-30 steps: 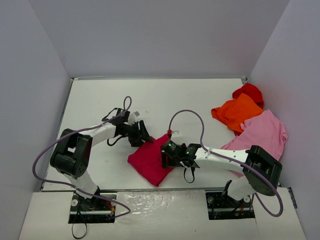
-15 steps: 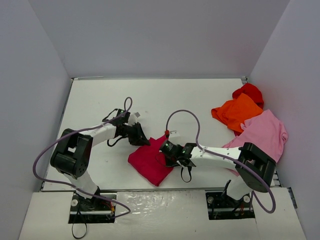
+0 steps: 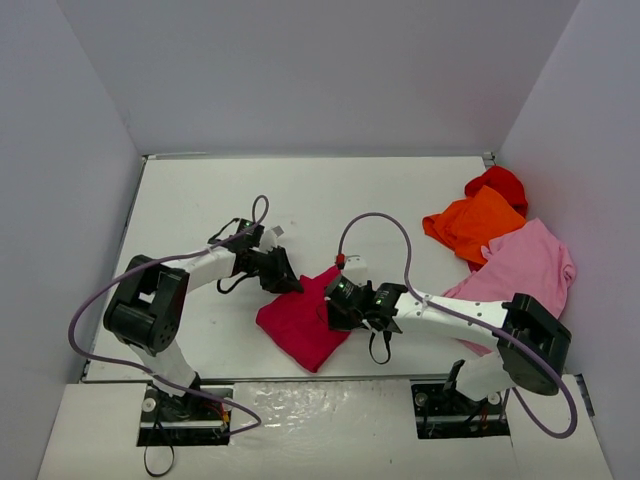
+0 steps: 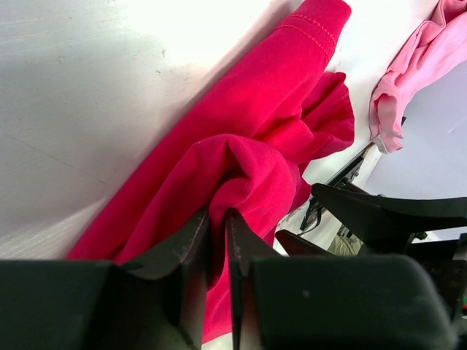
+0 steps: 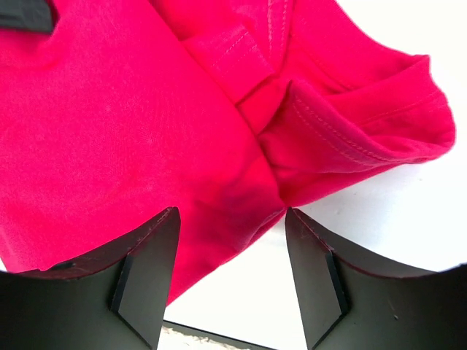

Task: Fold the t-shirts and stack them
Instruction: Smooth out wrinkles on the folded tshirt

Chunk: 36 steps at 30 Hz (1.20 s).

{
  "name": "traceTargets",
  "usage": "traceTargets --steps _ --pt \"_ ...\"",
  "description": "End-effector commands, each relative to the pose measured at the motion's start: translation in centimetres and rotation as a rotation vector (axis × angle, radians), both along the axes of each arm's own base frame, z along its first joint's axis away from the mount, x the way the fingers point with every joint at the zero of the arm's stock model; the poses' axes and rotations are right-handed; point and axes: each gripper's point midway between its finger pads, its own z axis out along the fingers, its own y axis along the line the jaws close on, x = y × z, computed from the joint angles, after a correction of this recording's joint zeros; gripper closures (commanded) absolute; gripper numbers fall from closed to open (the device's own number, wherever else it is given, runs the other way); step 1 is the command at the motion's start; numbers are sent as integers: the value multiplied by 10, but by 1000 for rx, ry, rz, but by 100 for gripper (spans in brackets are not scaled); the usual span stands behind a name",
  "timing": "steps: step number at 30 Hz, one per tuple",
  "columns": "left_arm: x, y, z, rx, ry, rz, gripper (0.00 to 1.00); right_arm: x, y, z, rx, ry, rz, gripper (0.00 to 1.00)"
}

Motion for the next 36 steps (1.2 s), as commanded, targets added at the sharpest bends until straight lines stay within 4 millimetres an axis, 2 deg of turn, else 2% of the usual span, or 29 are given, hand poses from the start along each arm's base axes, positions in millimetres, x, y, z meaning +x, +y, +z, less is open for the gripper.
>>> traceTargets --steps 1,11,15,17,20,27,31,33,34,36 --pt "6 -10 15 -46 -53 -19 87 14 -1 13 -31 -54 -16 43" --pt "4 -9 17 -46 -57 -24 86 15 -8 -27 -65 -9 -25 45" --pt "4 -9 18 -45 -59 -25 88 18 -7 -29 -81 -10 -11 56" --pt "5 -9 19 -43 -64 -22 92 20 -4 -26 -75 -13 -4 62" --pt "5 -9 18 -40 -66 -20 98 22 1 -19 -60 -19 1 61" --pt "8 -9 18 -40 -72 -16 100 24 1 0 -63 -44 5 63" --pt "10 -10 21 -40 -80 -12 100 26 0 23 -75 -83 1 66" --pt "11 -10 23 -40 -85 -9 100 28 -1 35 -71 -105 -5 70" --pt "11 -10 24 -41 -86 -10 100 29 -1 39 -64 -113 -9 77" --pt "12 -10 24 -42 -86 -9 100 29 -2 40 -59 -115 -13 98"
